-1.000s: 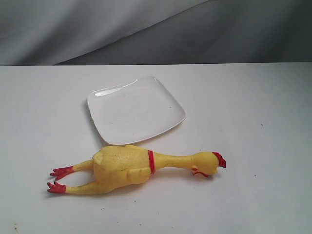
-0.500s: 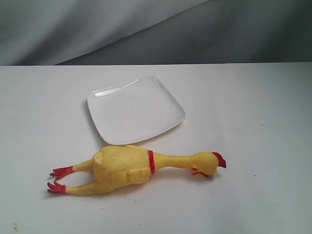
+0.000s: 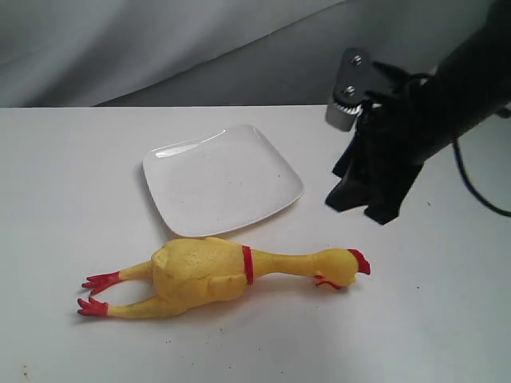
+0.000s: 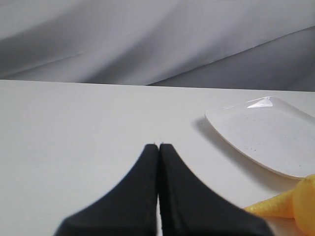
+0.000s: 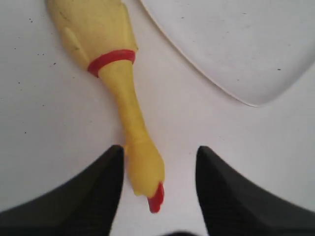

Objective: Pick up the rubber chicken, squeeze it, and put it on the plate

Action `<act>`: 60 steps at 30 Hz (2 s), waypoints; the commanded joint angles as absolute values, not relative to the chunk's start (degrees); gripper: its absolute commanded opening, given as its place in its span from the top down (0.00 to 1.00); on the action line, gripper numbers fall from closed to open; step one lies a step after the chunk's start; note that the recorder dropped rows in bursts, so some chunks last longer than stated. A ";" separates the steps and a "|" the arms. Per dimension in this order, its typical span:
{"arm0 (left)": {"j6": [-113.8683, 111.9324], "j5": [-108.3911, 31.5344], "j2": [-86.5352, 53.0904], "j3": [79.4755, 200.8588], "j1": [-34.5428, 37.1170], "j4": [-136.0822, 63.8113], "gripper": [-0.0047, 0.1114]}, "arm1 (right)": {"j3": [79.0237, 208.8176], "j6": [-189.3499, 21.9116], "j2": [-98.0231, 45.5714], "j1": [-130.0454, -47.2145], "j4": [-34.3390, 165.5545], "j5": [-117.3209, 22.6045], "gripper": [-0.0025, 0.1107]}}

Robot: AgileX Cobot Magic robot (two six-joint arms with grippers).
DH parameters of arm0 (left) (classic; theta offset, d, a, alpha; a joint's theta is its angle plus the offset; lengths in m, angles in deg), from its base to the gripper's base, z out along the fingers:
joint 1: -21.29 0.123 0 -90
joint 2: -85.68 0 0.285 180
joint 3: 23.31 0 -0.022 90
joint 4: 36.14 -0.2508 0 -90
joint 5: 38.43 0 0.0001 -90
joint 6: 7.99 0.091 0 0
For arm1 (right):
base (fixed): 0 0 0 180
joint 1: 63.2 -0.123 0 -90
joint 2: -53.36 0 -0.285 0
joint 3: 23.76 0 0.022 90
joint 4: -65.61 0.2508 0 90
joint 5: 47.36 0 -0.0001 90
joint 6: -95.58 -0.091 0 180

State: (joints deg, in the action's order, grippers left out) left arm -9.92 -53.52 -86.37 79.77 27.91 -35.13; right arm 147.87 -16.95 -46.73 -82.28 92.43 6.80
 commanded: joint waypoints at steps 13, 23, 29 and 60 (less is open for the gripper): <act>-10.55 -53.65 -86.54 79.48 27.97 -35.24 0.96 | 147.54 -16.50 -63.93 -93.23 93.11 -8.89 0.45; -10.55 -53.65 -86.54 79.48 27.97 -35.24 0.96 | 147.54 -16.50 -67.64 -93.37 94.36 -8.63 0.70; -10.55 -53.65 -86.54 79.48 27.97 -35.24 0.96 | 147.54 -16.50 -67.68 -93.37 94.36 -8.16 0.85; -9.22 -49.55 -86.54 79.48 27.97 -38.66 0.96 | 141.83 -28.26 -28.77 -93.37 86.07 9.63 0.98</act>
